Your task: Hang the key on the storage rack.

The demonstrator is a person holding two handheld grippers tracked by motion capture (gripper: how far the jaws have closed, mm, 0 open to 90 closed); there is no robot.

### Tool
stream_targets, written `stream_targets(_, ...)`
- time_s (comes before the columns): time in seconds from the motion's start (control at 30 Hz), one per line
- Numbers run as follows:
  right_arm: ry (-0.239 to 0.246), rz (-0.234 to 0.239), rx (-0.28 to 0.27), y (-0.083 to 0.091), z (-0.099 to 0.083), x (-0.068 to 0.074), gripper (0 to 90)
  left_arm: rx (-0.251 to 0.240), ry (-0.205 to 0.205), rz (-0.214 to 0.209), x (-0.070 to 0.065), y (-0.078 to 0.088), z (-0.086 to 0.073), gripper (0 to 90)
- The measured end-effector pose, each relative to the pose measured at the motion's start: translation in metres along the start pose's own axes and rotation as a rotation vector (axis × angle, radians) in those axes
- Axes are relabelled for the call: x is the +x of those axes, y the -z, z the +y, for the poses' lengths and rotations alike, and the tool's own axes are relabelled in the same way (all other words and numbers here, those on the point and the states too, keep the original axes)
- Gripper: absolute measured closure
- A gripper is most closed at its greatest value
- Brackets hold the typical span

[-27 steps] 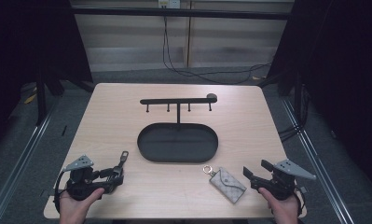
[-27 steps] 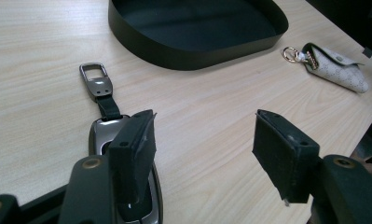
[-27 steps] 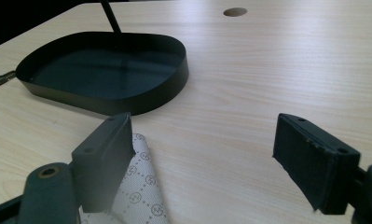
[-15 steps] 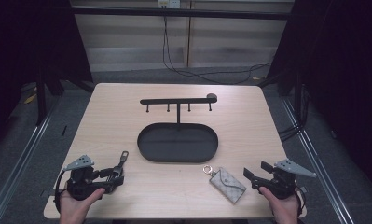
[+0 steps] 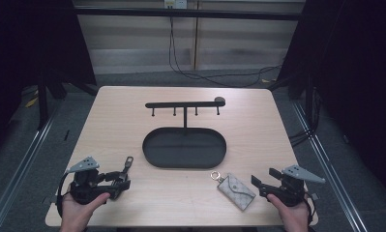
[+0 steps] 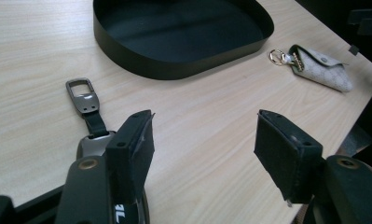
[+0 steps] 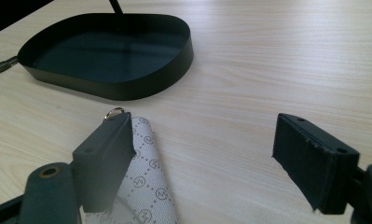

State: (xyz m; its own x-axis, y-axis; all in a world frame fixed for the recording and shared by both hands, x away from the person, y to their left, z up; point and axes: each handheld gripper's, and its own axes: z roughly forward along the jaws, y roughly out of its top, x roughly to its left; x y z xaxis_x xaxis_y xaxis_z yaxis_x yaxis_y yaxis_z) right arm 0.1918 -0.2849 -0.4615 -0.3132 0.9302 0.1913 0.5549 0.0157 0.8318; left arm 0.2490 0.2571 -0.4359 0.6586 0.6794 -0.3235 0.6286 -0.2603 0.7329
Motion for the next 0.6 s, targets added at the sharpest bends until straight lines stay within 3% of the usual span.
stream_targets(0.27,0.039,0.002,0.009,-0.001,0.000,0.004,19.9,0.032,-0.012,0.028,0.003,-0.008,0.011,39.3)
stream_targets(0.3,0.040,0.000,0.012,-0.002,0.000,0.004,19.6,0.047,-0.018,0.058,0.002,-0.010,0.013,39.3)
stream_targets(0.4,0.048,0.022,0.020,-0.003,0.000,0.006,19.3,0.079,-0.019,0.049,0.000,-0.012,0.018,39.6)
stream_targets(0.43,0.056,0.022,0.022,-0.003,0.000,0.006,19.2,0.081,-0.023,0.066,-0.002,-0.013,0.020,39.7)
stream_targets(0.6,0.045,0.024,0.020,-0.003,0.000,0.005,18.0,0.118,-0.040,0.081,0.000,-0.016,0.034,40.2)
